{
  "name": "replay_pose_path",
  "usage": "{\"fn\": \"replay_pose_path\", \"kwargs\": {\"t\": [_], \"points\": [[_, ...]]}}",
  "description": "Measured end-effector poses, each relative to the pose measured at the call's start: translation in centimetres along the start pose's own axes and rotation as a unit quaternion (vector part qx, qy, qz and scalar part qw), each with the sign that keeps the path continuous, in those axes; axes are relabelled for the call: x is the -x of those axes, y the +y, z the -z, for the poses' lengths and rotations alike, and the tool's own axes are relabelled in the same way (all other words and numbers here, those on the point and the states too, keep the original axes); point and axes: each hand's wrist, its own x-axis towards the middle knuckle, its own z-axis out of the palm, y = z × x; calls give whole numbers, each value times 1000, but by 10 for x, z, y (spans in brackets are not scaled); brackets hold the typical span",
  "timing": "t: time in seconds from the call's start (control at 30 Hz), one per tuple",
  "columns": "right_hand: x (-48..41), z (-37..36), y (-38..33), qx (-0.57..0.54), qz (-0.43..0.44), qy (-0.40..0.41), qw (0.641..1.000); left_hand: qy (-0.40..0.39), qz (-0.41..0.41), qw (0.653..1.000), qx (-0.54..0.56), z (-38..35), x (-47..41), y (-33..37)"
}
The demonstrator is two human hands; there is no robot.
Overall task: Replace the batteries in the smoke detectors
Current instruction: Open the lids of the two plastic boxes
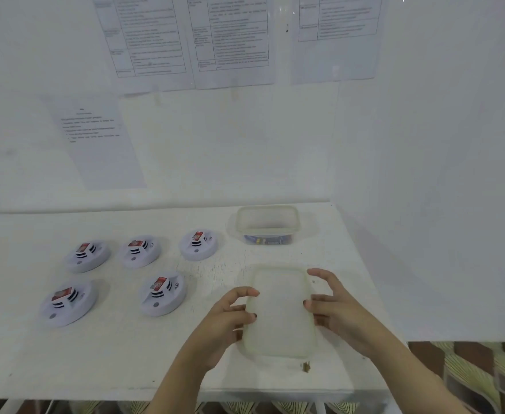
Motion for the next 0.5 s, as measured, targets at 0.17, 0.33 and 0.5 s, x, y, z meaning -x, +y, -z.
{"fn": "replay_pose_path", "kwargs": {"t": [0.17,0.33,0.5], "points": [[-3,-6,-3,-69,-28,-36,997,-38,30,994,98,-1,-4,-3],[-9,-5,-3,-99,-54,-52,992,-55,41,987,148,2,-7,-5],[-16,2,5,-105,-52,-69,991,-63,41,984,159,6,-9,-9]]}}
